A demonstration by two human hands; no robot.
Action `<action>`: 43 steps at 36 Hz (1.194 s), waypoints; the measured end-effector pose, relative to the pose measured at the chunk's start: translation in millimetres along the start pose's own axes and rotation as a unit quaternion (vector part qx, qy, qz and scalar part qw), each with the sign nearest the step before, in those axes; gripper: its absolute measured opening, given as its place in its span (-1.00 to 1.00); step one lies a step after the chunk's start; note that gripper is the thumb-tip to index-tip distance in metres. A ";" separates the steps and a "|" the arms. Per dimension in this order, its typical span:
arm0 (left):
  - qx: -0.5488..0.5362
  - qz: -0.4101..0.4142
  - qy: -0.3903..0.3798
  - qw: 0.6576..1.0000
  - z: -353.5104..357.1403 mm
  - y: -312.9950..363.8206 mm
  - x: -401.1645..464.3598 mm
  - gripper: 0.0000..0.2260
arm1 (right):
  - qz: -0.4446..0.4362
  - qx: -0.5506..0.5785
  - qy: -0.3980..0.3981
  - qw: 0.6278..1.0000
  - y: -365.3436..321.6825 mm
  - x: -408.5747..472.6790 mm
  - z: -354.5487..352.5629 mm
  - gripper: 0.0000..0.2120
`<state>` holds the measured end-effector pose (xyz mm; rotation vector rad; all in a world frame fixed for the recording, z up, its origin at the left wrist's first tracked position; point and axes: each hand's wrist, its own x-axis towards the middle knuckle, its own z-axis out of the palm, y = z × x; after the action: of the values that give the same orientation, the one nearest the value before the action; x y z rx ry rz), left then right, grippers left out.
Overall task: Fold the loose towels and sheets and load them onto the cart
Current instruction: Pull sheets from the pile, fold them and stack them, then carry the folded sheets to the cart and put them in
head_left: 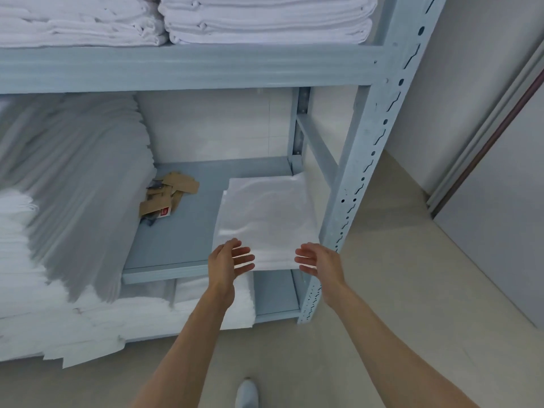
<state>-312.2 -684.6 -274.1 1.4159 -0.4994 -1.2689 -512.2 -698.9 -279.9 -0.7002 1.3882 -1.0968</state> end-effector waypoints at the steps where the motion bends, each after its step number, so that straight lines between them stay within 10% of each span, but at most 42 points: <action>1: -0.010 -0.019 0.002 1.000 0.7 -3.7 11.9 -0.78 | 0.021 0.014 0.004 1.000 4.3 9.9 2.8 -0.81; 14: -0.184 -0.322 -0.014 0.928 19.6 -38.7 128.7 -0.70 | 0.260 0.133 0.100 0.951 37.9 122.4 43.4 -0.57; 26: -0.162 -0.373 0.037 0.913 8.4 -72.5 161.7 -0.48 | 0.298 0.230 0.080 0.923 94.5 140.3 56.5 -0.18; 43: -0.199 -0.281 0.068 0.936 -31.1 -99.7 189.6 -0.60 | 0.188 0.330 0.122 0.917 122.7 159.3 62.9 -0.51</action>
<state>-255.8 -802.5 -446.6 1.3214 0.2786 -1.5944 -451.2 -809.0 -448.9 0.1960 1.1747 -1.2592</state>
